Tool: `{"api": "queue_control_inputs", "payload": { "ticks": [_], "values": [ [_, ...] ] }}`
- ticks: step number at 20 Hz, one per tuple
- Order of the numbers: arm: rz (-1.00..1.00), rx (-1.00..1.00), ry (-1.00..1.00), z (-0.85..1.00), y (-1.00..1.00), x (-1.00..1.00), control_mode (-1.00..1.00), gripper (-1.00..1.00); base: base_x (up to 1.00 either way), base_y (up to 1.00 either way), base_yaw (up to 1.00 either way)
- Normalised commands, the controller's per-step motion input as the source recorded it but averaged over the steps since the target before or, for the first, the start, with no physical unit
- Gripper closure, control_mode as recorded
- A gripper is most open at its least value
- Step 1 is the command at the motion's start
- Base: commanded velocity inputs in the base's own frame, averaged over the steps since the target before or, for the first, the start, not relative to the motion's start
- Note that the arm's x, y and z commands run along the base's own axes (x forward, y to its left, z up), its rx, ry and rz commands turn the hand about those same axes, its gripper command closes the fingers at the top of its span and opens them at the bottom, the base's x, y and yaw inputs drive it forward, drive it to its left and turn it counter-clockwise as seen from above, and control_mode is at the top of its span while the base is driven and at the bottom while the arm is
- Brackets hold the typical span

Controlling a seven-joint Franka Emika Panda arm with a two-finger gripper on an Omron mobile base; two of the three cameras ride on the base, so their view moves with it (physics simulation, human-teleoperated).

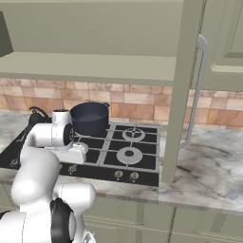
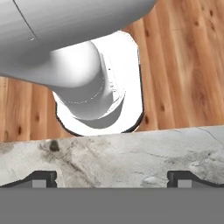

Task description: Pick the kettle from the cabinet and place it on a stove burner. Then pick the pot from the counter and place it on another stove burner. Finally, turn both burners on.

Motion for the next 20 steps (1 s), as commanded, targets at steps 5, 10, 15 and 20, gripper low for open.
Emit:
{"api": "queue_control_inputs", "payload": {
  "ticks": [5,10,15,20],
  "values": [
    [0.0,0.0,0.0,-0.12,0.0,0.15,-1.0,-1.0,0.0,0.0,0.0],
    [0.0,0.0,0.0,-0.17,0.0,0.13,-1.0,-1.0,0.0,0.0,0.0],
    [0.0,0.0,0.0,-0.16,0.0,0.12,-1.0,-1.0,0.0,0.0,0.0],
    [0.0,0.0,0.0,-0.05,0.01,0.1,-1.0,-1.0,0.0,0.0,0.0]
  ]
}}
